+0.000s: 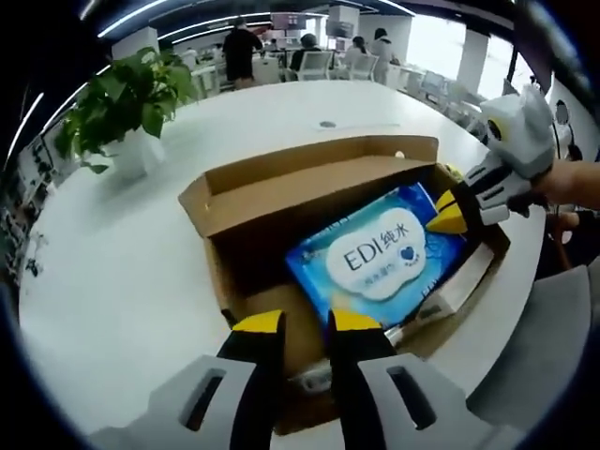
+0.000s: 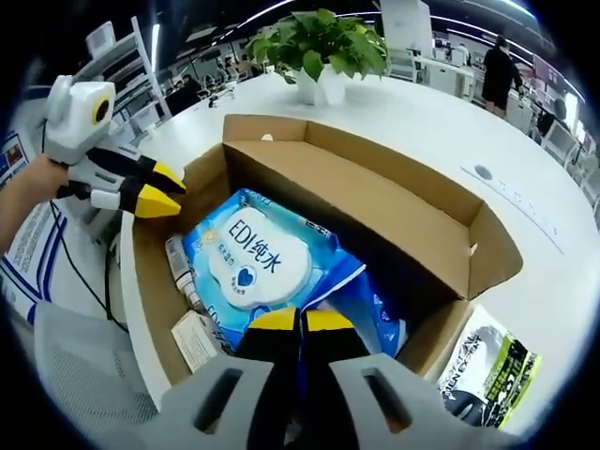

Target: Operate the shoe box by opening the lid, removing the specified soft item, and placing it in the target area until the item is outside and the box remains undamaged.

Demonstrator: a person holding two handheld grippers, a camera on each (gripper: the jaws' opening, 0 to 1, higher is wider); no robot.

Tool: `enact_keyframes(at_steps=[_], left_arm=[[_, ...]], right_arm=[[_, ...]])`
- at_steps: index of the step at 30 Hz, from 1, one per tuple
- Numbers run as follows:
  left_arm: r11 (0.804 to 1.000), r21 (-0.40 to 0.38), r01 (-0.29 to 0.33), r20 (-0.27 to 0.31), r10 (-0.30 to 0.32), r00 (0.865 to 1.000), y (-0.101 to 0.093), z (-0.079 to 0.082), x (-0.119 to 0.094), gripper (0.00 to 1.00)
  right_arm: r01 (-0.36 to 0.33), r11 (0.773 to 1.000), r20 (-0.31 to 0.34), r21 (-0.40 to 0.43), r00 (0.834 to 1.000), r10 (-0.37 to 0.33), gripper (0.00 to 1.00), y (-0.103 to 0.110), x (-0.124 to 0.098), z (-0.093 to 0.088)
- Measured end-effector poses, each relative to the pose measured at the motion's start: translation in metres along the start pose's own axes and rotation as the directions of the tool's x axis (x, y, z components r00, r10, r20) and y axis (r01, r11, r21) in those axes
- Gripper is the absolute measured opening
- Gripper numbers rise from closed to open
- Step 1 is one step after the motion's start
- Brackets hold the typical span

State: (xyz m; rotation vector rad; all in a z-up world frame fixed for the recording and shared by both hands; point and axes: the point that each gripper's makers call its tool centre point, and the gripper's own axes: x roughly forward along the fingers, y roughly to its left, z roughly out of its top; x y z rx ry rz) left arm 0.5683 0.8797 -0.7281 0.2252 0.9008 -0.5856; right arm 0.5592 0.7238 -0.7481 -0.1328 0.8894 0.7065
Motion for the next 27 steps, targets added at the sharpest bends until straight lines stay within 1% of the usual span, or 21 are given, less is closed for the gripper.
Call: enact_keyframes(at_steps=[3,5,8,11,12,13,14,15,17,18,20,24,27], left_arm=[[0.999,-0.032,0.027,-0.037,-0.028,0.999,-0.004,-0.006,0.009,0.16],[0.999,-0.037,0.038,-0.060,-0.040,0.997,-0.007,-0.009,0.014,0.17],[0.998,-0.043,0.050,-0.071,-0.052,0.996,-0.010,-0.011,0.019,0.16],[0.993,-0.090,0.078,-0.093,-0.086,0.992,-0.015,-0.016,0.027,0.13],[0.991,-0.103,0.089,-0.084,-0.098,0.992,-0.016,-0.016,0.030,0.13],[0.986,-0.136,0.099,-0.082,-0.111,0.990,-0.018,-0.016,0.033,0.13],[0.983,-0.149,0.103,-0.084,-0.117,0.990,-0.017,-0.018,0.035,0.13],[0.977,-0.181,0.116,-0.079,-0.132,0.988,-0.019,-0.018,0.038,0.12],[0.971,-0.207,0.119,-0.086,-0.139,0.987,-0.018,-0.019,0.041,0.12],[0.972,-0.202,0.120,-0.081,-0.139,0.987,-0.018,-0.018,0.041,0.12],[0.974,-0.190,0.120,-0.092,-0.140,0.986,-0.019,-0.019,0.042,0.12],[0.976,-0.186,0.116,-0.095,-0.136,0.986,-0.020,-0.019,0.043,0.10],[0.979,-0.177,0.104,-0.085,-0.121,0.989,-0.018,-0.018,0.043,0.04]], right_arm=[[0.000,1.000,0.000,0.005,1.000,0.000,0.00,-0.001,0.001,-0.001],[-0.001,1.000,-0.001,0.007,1.000,0.001,0.00,-0.001,0.001,-0.002],[-0.001,1.000,-0.001,0.008,1.000,0.001,0.00,-0.001,0.001,-0.002],[-0.001,1.000,0.001,0.006,1.000,0.001,0.00,-0.002,0.001,-0.003],[-0.003,1.000,0.004,0.006,1.000,0.003,0.00,-0.001,0.001,-0.003],[-0.003,1.000,0.003,0.006,1.000,0.003,0.00,-0.001,0.001,-0.003],[-0.003,1.000,0.004,0.005,1.000,0.003,0.00,-0.001,0.001,-0.003],[-0.006,1.000,0.007,0.007,1.000,0.006,0.00,0.000,0.001,-0.003],[-0.006,1.000,0.009,0.009,1.000,0.006,0.00,0.000,0.001,-0.003],[-0.005,1.000,0.010,0.008,1.000,0.005,0.00,0.000,0.001,-0.003],[-0.006,1.000,0.011,0.005,1.000,0.005,0.00,0.000,0.001,-0.003],[-0.005,1.000,0.015,0.014,1.000,0.005,0.00,0.000,0.002,-0.003],[-0.002,1.000,0.019,0.023,1.000,0.002,0.00,0.000,0.001,-0.003]])
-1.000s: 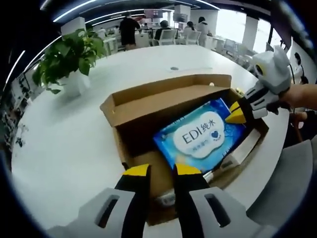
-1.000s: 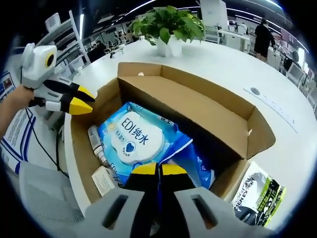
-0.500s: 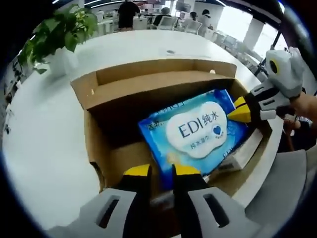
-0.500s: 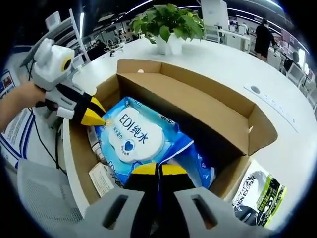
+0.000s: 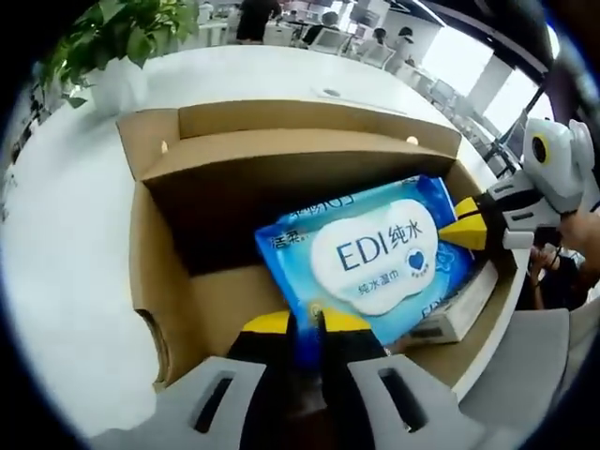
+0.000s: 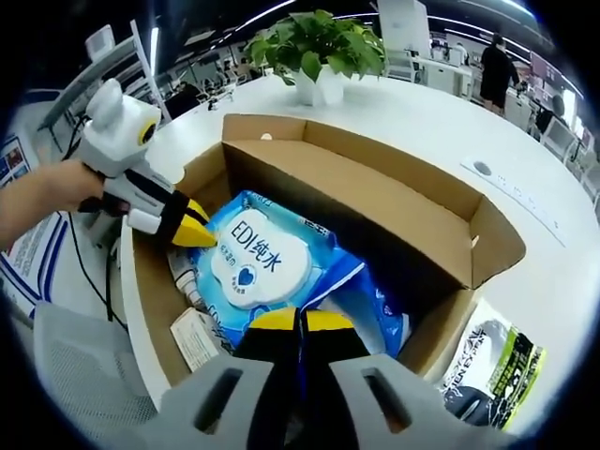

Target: Operate the shoe box by opening the lid, removing the specified soft item, and placing it in the target area until the item is outside and the box remains undamaged.

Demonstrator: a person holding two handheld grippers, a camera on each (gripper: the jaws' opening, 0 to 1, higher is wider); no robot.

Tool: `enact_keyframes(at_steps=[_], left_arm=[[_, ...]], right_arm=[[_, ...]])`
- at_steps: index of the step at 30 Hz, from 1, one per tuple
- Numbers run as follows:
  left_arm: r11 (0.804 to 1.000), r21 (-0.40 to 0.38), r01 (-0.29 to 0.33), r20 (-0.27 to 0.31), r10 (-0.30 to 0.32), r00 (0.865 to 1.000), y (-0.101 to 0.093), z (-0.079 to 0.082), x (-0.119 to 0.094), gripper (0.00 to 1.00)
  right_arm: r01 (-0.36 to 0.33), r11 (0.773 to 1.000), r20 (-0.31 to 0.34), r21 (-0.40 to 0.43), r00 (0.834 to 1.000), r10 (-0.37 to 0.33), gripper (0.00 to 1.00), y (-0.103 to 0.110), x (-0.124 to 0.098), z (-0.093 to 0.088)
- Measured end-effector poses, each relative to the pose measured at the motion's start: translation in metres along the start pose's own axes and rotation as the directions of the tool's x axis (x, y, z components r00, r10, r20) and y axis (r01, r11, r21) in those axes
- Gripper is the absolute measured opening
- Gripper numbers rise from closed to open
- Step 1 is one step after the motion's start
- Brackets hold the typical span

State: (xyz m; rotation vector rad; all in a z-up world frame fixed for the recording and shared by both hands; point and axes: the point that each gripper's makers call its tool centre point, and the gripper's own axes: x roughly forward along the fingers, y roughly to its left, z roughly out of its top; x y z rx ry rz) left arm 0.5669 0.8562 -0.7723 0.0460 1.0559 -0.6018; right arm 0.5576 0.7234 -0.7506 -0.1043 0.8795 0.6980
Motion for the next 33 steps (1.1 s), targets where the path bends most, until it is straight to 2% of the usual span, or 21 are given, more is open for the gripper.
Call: enact_keyframes(at_steps=[4,13,22,33], left_arm=[[0.999,0.033,-0.003,0.018,0.003,1.000,-0.001,0.002,-0.003,0.00],[0.998,0.066,-0.009,0.065,0.005,0.998,-0.005,0.010,-0.016,0.00],[0.998,0.067,0.001,0.084,-0.007,0.996,-0.011,0.015,-0.024,0.00],[0.997,0.072,0.015,0.130,-0.024,0.991,-0.023,0.029,-0.041,0.00]], right_arm=[[0.001,1.000,0.001,0.017,1.000,-0.001,0.00,0.001,-0.002,0.000],[0.004,1.000,0.017,0.014,1.000,-0.004,0.00,0.005,-0.016,0.001],[0.011,1.000,0.040,0.027,0.999,-0.012,0.00,0.004,-0.025,0.005],[0.011,0.999,0.078,0.046,0.997,-0.014,0.00,0.000,-0.041,0.013]])
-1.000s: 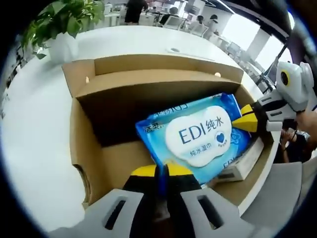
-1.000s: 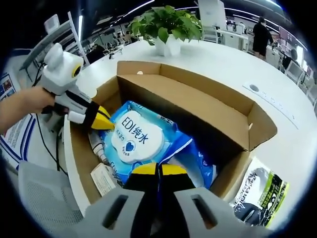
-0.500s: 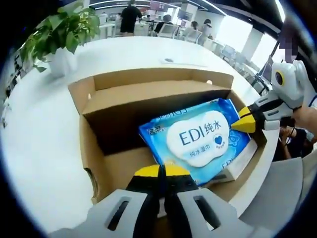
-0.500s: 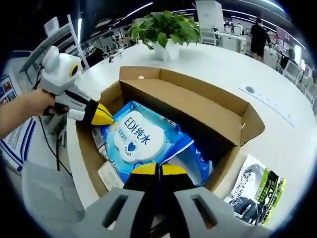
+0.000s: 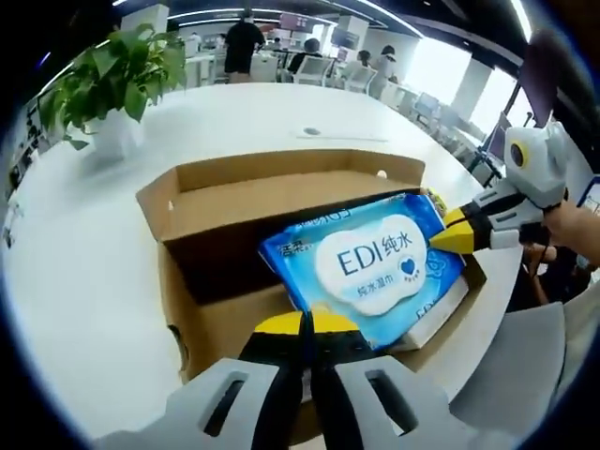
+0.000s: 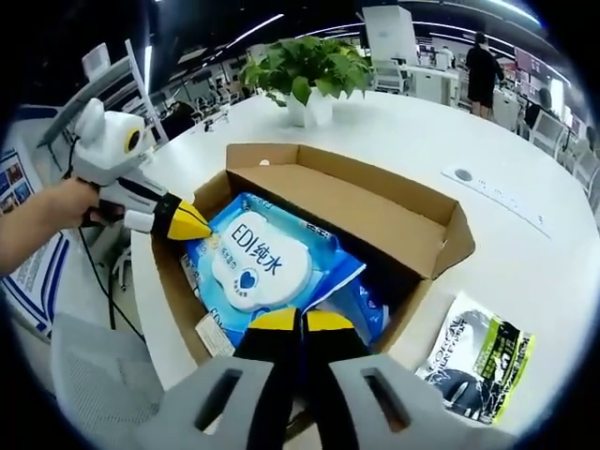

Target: Operate the shoe box by opening the lid, removing the specified soft item, and placing it in the target area until the item is outside and the box remains undamaged.

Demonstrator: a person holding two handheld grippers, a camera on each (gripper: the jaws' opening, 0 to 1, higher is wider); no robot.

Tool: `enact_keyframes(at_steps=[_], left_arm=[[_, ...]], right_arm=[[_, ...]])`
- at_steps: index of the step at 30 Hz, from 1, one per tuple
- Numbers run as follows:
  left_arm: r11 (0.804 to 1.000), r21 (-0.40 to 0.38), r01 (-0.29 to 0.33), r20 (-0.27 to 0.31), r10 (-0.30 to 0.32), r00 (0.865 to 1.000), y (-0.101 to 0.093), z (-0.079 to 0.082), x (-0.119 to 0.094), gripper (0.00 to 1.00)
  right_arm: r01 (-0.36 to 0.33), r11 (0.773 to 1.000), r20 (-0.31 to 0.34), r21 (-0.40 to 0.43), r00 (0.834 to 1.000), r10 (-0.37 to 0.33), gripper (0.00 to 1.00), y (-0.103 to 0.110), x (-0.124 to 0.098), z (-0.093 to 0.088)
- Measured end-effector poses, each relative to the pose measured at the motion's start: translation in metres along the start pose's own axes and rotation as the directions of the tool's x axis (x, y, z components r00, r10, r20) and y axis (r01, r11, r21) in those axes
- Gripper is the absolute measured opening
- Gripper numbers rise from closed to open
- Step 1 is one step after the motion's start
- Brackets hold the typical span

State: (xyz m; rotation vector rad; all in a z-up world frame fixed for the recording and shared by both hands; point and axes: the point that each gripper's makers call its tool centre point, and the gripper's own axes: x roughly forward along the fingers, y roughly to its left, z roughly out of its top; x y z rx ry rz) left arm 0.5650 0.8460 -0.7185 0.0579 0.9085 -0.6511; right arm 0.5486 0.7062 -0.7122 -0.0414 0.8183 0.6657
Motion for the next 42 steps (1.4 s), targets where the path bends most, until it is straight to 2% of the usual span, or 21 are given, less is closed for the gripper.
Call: enact_keyframes(at_steps=[11,19,42], left_arm=[[1.000,0.015,0.019,0.026,-0.020,0.999,-0.018,0.012,-0.004,0.00],[0.999,0.010,0.034,0.053,-0.034,0.998,-0.038,0.026,-0.005,0.00],[0.995,0.026,0.098,0.072,-0.099,0.992,-0.104,0.054,0.017,0.00]], right_arm=[[0.014,1.000,0.037,0.019,0.999,-0.014,0.00,-0.010,-0.022,0.003],[0.025,0.998,0.057,0.053,0.998,-0.028,0.00,-0.023,-0.040,0.003],[0.080,0.990,0.058,0.114,0.995,-0.087,0.00,-0.072,-0.088,-0.017]])
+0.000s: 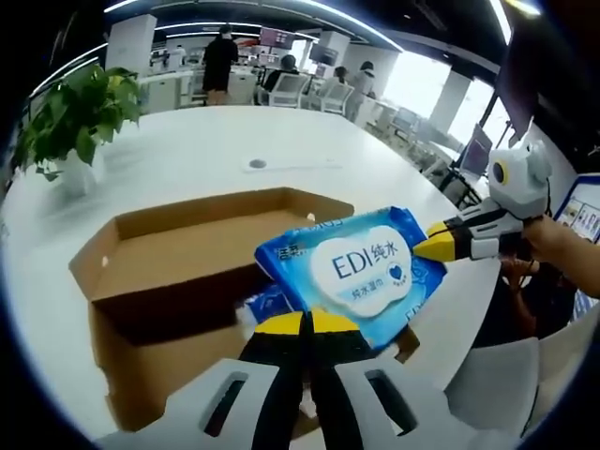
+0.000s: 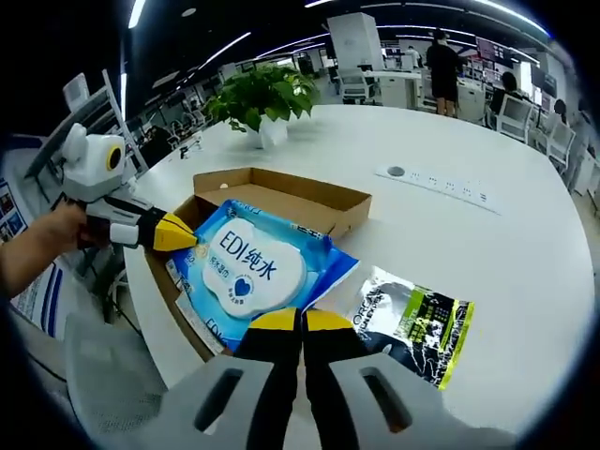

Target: Operate the shoe box by opening the lid, removing the specified soft item, and placing it in the target area until the item is outside and the box remains undamaged.

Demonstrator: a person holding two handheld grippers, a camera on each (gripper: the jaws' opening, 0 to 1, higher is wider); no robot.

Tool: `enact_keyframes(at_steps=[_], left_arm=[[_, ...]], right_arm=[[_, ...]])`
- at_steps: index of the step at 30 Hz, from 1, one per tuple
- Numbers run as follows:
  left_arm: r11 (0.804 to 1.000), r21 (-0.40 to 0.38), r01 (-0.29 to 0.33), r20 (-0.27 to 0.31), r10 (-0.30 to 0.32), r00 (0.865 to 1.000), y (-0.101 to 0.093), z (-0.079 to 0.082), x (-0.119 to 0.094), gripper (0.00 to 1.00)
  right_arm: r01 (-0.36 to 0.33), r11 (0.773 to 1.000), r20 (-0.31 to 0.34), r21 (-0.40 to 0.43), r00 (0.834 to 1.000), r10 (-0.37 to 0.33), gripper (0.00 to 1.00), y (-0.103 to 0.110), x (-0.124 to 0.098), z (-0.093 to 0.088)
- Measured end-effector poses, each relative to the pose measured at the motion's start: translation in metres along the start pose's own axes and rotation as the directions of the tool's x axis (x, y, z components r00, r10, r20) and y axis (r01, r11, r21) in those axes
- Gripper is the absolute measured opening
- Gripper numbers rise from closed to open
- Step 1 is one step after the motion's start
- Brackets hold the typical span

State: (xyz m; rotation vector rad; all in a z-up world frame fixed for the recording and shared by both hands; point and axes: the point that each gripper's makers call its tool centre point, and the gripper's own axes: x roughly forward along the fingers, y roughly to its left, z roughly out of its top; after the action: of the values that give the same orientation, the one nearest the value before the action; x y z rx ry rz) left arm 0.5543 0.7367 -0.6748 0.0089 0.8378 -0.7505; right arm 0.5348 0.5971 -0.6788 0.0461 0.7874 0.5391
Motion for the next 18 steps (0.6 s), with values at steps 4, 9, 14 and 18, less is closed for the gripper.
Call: enact_keyframes(at_steps=[4,9,14,18], left_arm=[[1.000,0.006,0.012,0.000,-0.012,1.000,-0.010,0.004,0.004,0.00],[1.000,0.011,0.025,0.006,-0.025,1.000,-0.021,0.010,0.011,0.00],[0.999,0.007,0.040,0.011,-0.040,0.999,-0.030,0.016,0.016,0.00],[0.999,0.016,0.052,0.007,-0.052,0.999,-0.040,0.017,0.020,0.00]], right_arm=[[0.009,1.000,-0.003,0.004,1.000,-0.009,0.00,-0.009,-0.006,-0.003],[0.015,1.000,-0.005,0.017,1.000,-0.015,0.00,-0.021,-0.014,-0.005],[0.021,1.000,-0.008,0.017,1.000,-0.020,0.00,-0.028,-0.021,-0.008],[0.032,0.999,-0.007,0.024,0.999,-0.032,0.00,-0.037,-0.027,-0.008]])
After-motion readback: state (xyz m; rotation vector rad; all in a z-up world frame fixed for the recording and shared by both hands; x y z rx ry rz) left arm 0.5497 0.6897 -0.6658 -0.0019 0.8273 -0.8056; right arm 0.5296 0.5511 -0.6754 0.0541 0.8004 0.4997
